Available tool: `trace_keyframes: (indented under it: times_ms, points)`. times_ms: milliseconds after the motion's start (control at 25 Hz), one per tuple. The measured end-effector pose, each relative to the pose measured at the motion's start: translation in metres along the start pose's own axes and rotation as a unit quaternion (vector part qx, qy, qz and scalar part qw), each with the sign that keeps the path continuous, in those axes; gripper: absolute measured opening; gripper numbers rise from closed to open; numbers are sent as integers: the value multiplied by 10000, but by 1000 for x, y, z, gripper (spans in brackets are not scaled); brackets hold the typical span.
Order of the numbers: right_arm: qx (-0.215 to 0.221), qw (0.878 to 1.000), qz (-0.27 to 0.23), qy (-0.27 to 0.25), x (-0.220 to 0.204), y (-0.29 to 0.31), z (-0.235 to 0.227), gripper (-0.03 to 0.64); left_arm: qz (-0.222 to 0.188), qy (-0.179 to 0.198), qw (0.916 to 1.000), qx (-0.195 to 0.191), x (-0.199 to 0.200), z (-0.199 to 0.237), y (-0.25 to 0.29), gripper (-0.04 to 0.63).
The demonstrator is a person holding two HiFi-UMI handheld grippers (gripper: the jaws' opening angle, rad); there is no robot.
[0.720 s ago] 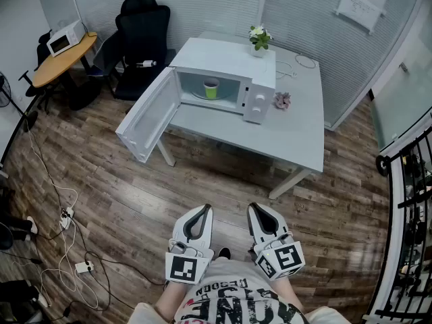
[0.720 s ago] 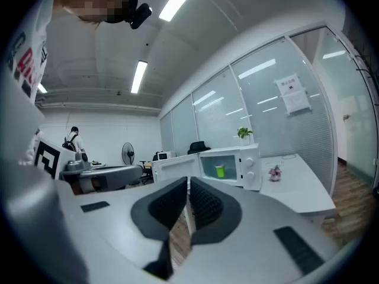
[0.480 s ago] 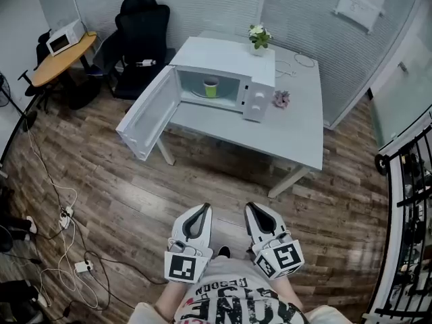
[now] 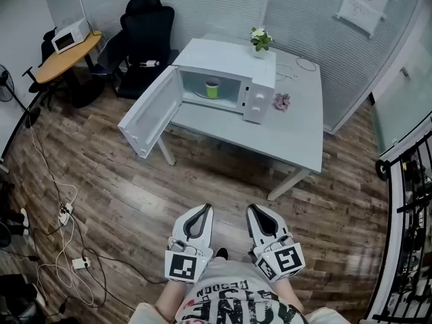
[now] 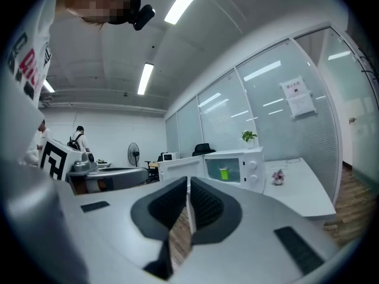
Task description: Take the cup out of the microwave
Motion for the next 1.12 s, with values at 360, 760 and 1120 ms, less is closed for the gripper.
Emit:
trace_keyframes:
  times_ms: [360,760,1120]
  points:
    - [187,9998,25,54,-9,-9,6,28,142,-160,9997,-129,-6,-12,-1,18]
    - [66,9997,170,169,-12,35,2,28,199,61,9994,-261,-23,32,25,18]
    - [-52,9998,179,116,3,112,1,28,173,60,9990,-415,-20,105,67,18]
Point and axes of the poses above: the fingertips, and each gripper's own axes: y forward along the fingers, z to its left, x out of its top, the point moved 8 cm from there along -y, backward along the fingers, and after that the axes turned 9 degrees about y, right-handed, at the moved point
